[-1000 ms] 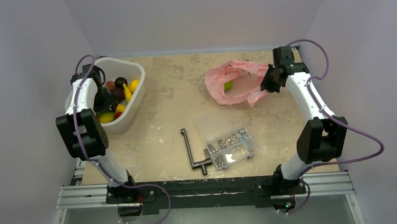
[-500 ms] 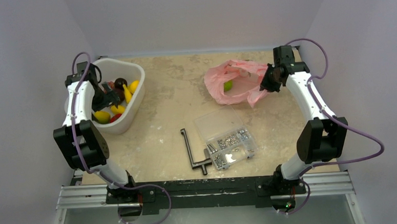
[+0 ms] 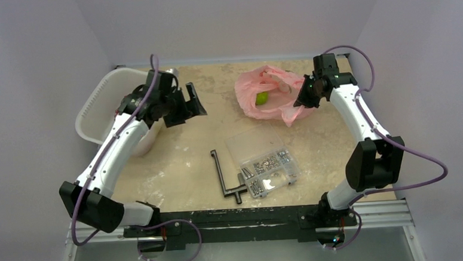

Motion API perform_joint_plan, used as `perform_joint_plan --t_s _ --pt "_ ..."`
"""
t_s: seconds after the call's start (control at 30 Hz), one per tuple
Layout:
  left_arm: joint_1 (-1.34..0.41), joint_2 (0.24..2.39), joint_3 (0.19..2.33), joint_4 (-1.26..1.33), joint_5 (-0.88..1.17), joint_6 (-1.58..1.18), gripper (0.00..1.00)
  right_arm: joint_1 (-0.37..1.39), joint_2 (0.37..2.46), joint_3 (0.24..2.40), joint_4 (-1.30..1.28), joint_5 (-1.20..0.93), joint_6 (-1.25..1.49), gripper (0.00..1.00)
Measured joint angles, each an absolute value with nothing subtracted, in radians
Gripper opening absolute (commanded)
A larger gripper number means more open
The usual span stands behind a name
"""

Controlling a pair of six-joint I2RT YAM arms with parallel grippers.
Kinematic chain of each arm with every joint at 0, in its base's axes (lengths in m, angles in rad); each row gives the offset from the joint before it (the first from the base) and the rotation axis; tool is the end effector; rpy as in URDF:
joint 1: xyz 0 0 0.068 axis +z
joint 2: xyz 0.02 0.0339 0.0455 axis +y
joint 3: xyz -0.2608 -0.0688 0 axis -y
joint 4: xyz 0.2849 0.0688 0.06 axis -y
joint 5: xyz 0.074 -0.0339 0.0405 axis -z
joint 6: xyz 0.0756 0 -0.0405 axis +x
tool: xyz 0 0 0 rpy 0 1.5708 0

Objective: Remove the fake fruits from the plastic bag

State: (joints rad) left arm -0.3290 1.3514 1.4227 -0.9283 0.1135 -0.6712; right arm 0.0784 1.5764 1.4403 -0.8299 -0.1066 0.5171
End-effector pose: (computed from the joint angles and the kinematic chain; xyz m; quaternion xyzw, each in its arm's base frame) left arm 0.3197 -0.1182 0.3355 -0.1398 0.9252 -0.2139 0.2806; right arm 0.3948 0.0391 0.2724 0.1919 0.9339 0.1359 0.2694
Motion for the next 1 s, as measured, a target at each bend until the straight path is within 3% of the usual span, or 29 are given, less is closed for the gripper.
perform_joint_plan --t_s 0.2,0.3,0.6,0.9,1.0 --pt "-0.543 1.439 1.41 -0.783 0.153 -0.782 0.73 0.078 1.56 1.396 -0.798 -0.146 0.527 0.0" --pt "-0.63 1.535 1.43 -0.716 0.162 -0.831 0.63 0.08 1.55 1.396 -0.788 -0.163 0.532 0.0" --pt "-0.763 1.929 1.742 -0.59 0.123 -0.857 0.32 0.092 1.45 1.344 -0.751 -0.201 0.553 0.0" --pt "-0.759 2.109 1.958 -0.518 0.014 -0.773 0.29 0.092 1.448 1.334 -0.748 -0.197 0.553 0.0" --pt "-0.759 2.131 1.964 -0.492 -0.007 -0.754 0.4 0.092 1.451 1.334 -0.747 -0.194 0.552 0.0"
